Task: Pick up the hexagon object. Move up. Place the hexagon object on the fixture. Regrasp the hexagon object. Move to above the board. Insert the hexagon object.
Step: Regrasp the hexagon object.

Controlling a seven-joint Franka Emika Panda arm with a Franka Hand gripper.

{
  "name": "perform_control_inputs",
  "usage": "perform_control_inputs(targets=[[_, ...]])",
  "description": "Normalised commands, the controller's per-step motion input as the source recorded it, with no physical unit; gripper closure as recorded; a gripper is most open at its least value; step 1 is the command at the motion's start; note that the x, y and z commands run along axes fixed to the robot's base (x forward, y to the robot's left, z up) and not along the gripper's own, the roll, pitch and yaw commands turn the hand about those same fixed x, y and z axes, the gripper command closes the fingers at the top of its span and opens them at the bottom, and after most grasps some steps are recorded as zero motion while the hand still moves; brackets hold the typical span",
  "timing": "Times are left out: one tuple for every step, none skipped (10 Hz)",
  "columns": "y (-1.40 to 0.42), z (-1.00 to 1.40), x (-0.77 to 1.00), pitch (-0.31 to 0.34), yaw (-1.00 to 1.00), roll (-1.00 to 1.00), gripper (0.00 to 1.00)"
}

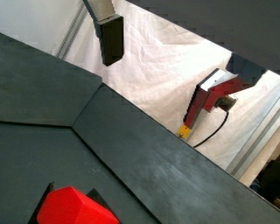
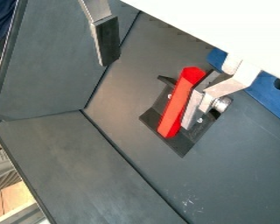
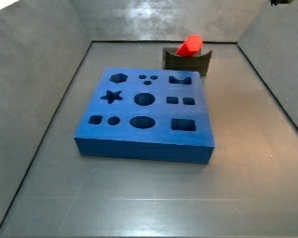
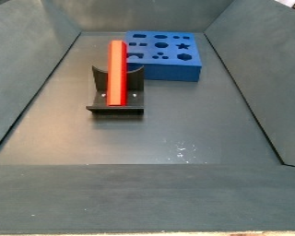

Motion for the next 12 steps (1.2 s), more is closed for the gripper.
perform_control_inputs(targets=[[0.04,-1.00,0.04,-0.065,0.27,0.30,0.00],[0.04,-1.00,0.04,-0.070,0.25,0.30,0.00],[0.03,-1.00,0.05,-0.105,0.18,0.26,0.00],[0.03,-1.00,0.06,-0.124,0.13,0.21,0.00],[0.02,-1.00,0.07,-0.141,0.09,0.17,0.00],[0.02,-1.00,0.08,-0.145,0.05,0.13,0.00],[0.02,-1.00,0.09,-0.137,0.00,0.10,0.00],[0.01,-1.00,0.09,-0.123,-0.02,0.09,0.00],[0.01,-1.00,0.10,-0.106,-0.04,0.08,0.00],[0.01,-0.93,0.10,-0.084,-0.06,0.07,0.00],[0.00,-0.71,0.08,-0.050,-0.06,0.07,0.00],[0.00,-0.54,0.08,-0.028,-0.06,0.07,0.00]])
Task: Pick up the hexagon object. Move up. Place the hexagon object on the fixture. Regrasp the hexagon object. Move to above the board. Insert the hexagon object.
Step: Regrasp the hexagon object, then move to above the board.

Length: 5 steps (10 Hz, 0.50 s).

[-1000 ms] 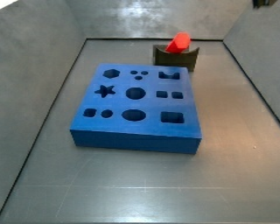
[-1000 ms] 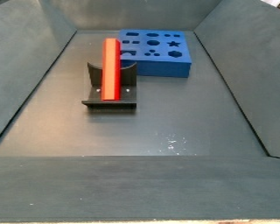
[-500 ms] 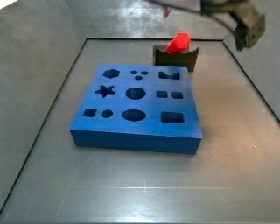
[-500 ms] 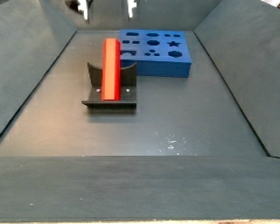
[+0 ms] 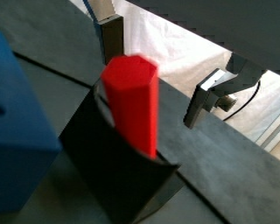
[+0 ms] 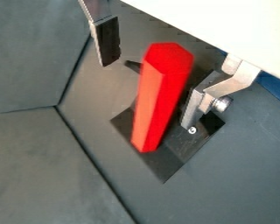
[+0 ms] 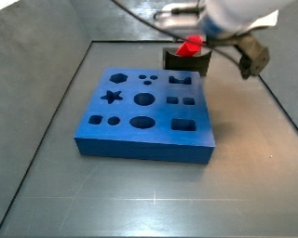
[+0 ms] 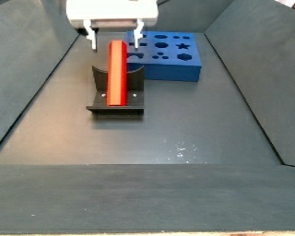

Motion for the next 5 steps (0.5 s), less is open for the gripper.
perform_control_inputs(targets=[[-0.01,-0.38,0.07,-0.006,-0.05,0.07,0.00],[0.00,-0.23,0.07,0.014,-0.04,0.07,0.00],[0.00,0.00,0.00,0.000,0.00,0.00,1.00],[-0.14,1.00,0.10,0.077,-0.22,0.03,1.00],[-0.14,1.00,0.09,0.084,-0.21,0.03,1.00]])
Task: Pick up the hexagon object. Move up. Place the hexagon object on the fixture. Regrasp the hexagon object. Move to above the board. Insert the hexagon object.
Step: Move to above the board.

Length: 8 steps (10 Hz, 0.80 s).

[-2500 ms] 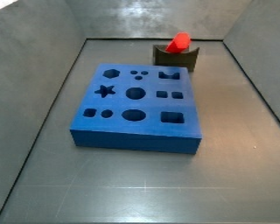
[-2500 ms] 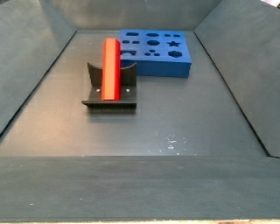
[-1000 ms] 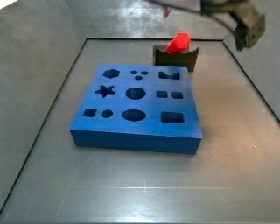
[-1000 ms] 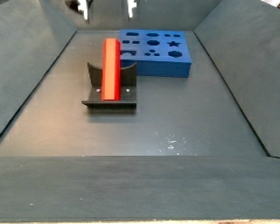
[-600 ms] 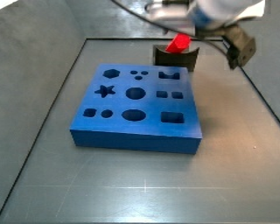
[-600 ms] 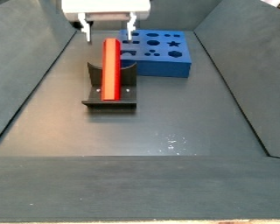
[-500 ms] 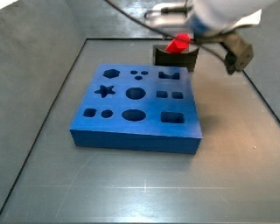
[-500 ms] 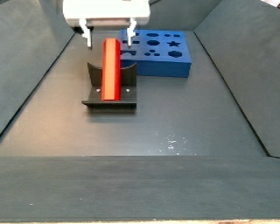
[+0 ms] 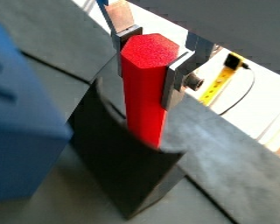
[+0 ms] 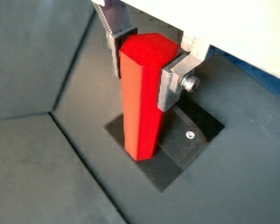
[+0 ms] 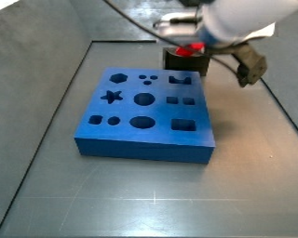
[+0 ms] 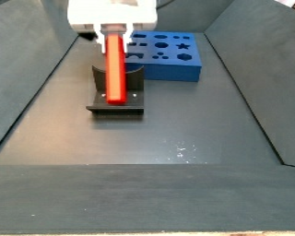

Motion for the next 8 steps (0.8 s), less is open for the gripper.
perform_control_inputs(targets=[[-0.13,1.00,0.08,0.123,-0.17,0.03,1.00],[-0.12,1.00,0.08,0.165,-0.11,0.01,1.00],[-0.12,1.00,0.07,0.192,-0.06,0.00,1.00],[-0.12,1.00,0.07,0.205,-0.03,-0.01,1.00],[-0.11,1.00,0.07,0.230,0.04,-0.02,1.00],[-0.11,1.00,0.07,0.233,0.08,-0.03,1.00],[-0.10,1.00,0.07,0.232,0.12,-0.03,1.00],[-0.10,1.00,0.08,0.225,0.14,-0.02,1.00]])
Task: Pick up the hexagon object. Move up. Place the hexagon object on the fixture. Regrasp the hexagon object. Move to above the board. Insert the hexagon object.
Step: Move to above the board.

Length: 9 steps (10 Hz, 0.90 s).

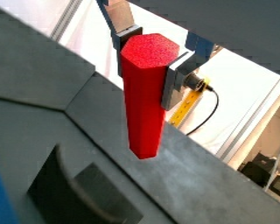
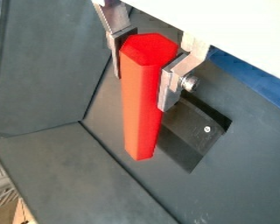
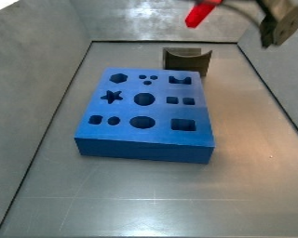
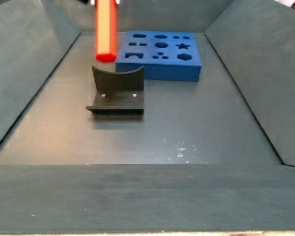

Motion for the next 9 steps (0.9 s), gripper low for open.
perform_control_inputs(targets=[[-0.10,1.00,0.08,0.185,0.18,-0.01,1.00],[-0.09,1.00,0.08,0.152,0.19,-0.01,1.00],[-0.08,1.00,0.08,0.121,0.20,-0.02,1.00],[-0.08,0.96,0.07,0.100,0.19,-0.02,1.00],[-0.04,0.68,0.05,0.057,0.17,-0.02,1.00],[-0.03,0.51,0.03,0.031,0.16,-0.03,1.00],[-0.02,0.36,0.02,0.008,0.13,-0.04,1.00],[-1.00,0.30,-0.93,-0.046,-0.04,-1.00,1.00],[-1.00,0.28,-0.95,-0.062,-0.05,-1.00,1.00]])
